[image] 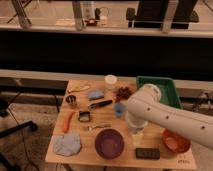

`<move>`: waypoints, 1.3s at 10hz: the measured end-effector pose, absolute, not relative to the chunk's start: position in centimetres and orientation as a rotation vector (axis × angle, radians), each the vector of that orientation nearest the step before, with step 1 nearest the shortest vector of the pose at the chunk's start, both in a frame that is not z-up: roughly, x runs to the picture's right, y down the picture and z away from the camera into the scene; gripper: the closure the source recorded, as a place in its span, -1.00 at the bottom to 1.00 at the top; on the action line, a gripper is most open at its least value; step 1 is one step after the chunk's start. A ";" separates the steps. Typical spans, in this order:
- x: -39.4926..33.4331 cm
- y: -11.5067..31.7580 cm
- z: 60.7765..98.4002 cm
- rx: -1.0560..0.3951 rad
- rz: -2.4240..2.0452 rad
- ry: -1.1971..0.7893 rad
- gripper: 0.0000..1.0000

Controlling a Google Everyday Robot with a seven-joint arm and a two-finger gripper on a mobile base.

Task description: Place fork in tray

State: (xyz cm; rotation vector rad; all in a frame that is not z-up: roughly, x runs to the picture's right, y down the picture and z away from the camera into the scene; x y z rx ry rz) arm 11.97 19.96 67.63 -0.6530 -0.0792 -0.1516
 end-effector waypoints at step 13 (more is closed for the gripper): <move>-1.5 17.3 69.1 -0.654 -0.123 -0.351 -0.60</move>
